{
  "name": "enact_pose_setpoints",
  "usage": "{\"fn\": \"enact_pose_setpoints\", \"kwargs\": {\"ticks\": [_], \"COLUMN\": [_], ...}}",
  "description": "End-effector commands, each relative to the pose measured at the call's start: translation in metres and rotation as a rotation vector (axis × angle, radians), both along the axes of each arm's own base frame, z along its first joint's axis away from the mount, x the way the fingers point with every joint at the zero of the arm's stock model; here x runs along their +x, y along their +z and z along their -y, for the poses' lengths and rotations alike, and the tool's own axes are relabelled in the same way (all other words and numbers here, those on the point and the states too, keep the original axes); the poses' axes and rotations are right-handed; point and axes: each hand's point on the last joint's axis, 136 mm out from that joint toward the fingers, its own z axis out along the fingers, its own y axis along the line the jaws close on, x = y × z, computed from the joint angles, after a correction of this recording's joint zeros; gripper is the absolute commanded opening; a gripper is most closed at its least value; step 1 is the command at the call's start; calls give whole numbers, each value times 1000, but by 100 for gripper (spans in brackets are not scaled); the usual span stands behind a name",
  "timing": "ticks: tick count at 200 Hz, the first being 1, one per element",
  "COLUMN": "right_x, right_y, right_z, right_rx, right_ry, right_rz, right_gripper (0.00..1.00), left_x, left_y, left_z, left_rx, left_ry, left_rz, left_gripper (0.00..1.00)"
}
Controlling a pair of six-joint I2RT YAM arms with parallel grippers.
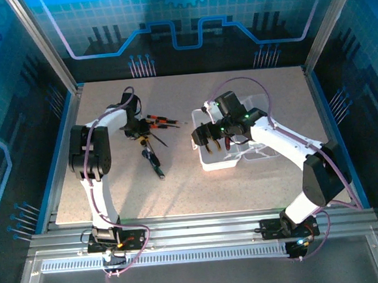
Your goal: Pack the tool kit
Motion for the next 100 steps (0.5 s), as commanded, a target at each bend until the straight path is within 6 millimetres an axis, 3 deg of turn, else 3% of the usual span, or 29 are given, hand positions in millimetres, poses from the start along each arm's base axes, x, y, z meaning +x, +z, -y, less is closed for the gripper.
{"fn": "enact_pose_setpoints", "kwargs": {"ticks": [1,36,100], "right_x": [0,-1,-2], "right_y": [4,3,9], "right_z": [-10,-9,-5], "right_rx": [12,5,0], "right_ry": [38,36,32], "right_rz": [11,11,24], "right_gripper": [100,100,100], "left_x": [-15,-11,-3], "left_y": [-18,-14,18], "left_z": [10,15,26], "left_rx": [-31,-63,-117], "left_ry": [-17,-16,-27], "left_rz": [-71,-54,17], "left_gripper": [20,14,0]}}
